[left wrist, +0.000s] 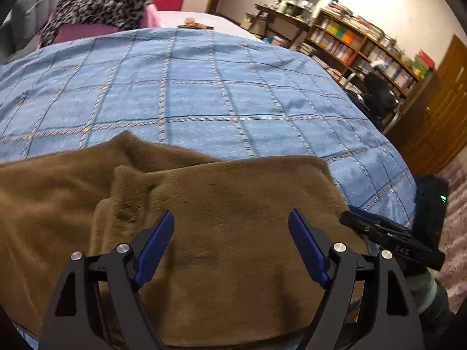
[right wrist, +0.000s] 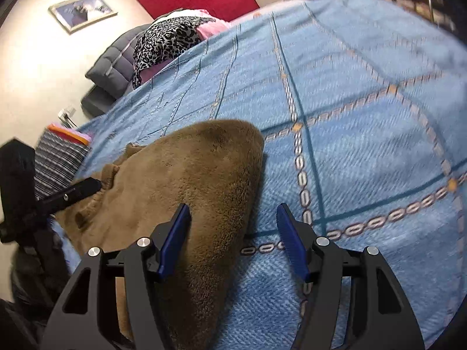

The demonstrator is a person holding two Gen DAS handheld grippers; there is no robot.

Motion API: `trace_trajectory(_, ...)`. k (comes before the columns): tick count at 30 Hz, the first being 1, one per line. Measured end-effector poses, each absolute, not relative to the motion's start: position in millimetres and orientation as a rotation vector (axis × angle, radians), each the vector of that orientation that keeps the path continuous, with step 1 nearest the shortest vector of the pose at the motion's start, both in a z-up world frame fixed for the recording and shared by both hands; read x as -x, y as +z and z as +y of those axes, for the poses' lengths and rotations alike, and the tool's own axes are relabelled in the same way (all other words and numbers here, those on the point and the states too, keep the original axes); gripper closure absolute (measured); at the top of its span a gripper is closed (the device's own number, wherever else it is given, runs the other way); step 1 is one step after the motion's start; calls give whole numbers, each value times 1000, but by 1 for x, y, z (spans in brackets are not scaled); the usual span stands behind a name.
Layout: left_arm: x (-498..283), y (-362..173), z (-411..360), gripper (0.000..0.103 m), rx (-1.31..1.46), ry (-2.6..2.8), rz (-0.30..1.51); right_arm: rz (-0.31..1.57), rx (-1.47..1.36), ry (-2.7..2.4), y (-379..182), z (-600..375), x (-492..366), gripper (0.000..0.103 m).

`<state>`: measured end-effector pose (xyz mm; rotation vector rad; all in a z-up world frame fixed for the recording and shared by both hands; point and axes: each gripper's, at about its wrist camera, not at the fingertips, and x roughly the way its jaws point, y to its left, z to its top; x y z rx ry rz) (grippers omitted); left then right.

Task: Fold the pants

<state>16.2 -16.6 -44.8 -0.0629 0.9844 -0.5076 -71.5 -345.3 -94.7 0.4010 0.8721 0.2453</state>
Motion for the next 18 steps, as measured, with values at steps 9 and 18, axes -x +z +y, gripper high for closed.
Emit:
trace_trajectory(9, -5, -50, 81, 23, 219, -292, 980, 794, -300, 252, -62, -317, 69, 40)
trace_trajectory(18, 16, -33, 176, 23, 335, -102, 904, 780, -199, 326, -43, -269, 53, 40)
